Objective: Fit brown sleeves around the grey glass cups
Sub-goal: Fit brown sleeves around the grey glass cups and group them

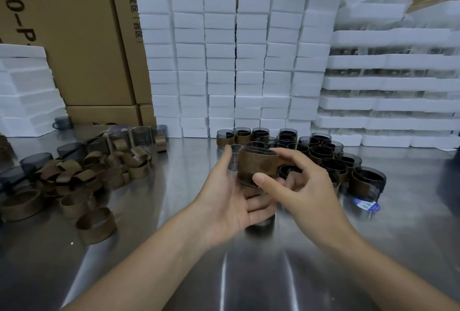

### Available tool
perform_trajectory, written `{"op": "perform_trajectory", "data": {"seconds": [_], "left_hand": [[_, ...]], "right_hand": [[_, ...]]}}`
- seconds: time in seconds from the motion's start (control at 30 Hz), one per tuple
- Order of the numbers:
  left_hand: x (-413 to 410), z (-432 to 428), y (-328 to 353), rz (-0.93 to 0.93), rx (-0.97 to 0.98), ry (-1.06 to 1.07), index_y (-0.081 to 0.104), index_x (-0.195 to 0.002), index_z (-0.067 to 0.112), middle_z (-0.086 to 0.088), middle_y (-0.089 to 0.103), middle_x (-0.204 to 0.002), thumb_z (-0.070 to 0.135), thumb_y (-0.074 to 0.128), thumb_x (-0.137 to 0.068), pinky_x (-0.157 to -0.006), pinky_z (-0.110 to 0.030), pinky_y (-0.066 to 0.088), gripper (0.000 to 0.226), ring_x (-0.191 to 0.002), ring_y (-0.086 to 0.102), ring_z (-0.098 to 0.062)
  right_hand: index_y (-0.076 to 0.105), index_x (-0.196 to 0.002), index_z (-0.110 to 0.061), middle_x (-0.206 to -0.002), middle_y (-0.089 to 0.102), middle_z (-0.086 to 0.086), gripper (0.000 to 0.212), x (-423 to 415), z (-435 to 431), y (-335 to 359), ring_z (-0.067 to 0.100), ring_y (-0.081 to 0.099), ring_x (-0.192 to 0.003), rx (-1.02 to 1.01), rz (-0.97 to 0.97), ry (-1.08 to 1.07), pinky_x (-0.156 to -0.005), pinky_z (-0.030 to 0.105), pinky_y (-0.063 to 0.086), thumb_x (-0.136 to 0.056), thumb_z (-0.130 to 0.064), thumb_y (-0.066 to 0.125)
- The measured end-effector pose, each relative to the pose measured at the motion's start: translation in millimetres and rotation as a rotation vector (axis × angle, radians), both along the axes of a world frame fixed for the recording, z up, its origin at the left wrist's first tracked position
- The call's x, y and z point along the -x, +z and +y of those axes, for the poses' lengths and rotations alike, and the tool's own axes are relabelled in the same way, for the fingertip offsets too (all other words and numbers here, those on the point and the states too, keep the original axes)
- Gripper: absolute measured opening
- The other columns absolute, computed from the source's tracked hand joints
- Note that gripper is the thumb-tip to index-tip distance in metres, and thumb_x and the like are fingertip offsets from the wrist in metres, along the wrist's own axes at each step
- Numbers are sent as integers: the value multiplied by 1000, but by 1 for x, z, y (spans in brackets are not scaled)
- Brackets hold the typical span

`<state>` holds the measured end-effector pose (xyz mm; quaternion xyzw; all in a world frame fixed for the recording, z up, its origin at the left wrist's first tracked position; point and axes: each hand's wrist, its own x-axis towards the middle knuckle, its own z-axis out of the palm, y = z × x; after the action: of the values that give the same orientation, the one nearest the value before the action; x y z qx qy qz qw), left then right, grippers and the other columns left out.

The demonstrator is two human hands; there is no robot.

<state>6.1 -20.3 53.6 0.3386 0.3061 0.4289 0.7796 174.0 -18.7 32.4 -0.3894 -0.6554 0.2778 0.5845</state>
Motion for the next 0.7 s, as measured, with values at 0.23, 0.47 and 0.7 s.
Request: {"op": "perform_trajectory", "data": {"seconds": [0.23, 0.47, 0.7], "left_hand": [[-1, -2, 5, -24, -6, -11, 65, -146, 6, -11, 64, -86, 84, 52, -93, -79, -34, 47, 95, -71, 61, -20], [-11, -11, 8, -191, 28, -52, 72, -132, 7, -9, 61, -83, 80, 53, -94, -71, -32, 56, 84, -71, 57, -17], [-14, -12, 8, -214, 51, -30, 70, -118, 10, -9, 53, -81, 77, 53, -95, -72, -31, 48, 73, -70, 48, -16]], "right_hand": [[57, -147, -48, -99, 64, -35, 89, 8, -13, 3, 3, 62, -74, -78, -194, -98, -73, 9, 47, -65, -65, 85], [62, -144, -40, -110, 70, -31, 79, 9, -16, 6, 4, 65, -74, -134, -232, -167, -75, 5, 44, -74, -48, 97], [66, -135, -41, -101, 70, -36, 70, 10, -19, 8, -6, 62, -68, -176, -240, -181, -69, 4, 43, -71, -55, 88]]}}
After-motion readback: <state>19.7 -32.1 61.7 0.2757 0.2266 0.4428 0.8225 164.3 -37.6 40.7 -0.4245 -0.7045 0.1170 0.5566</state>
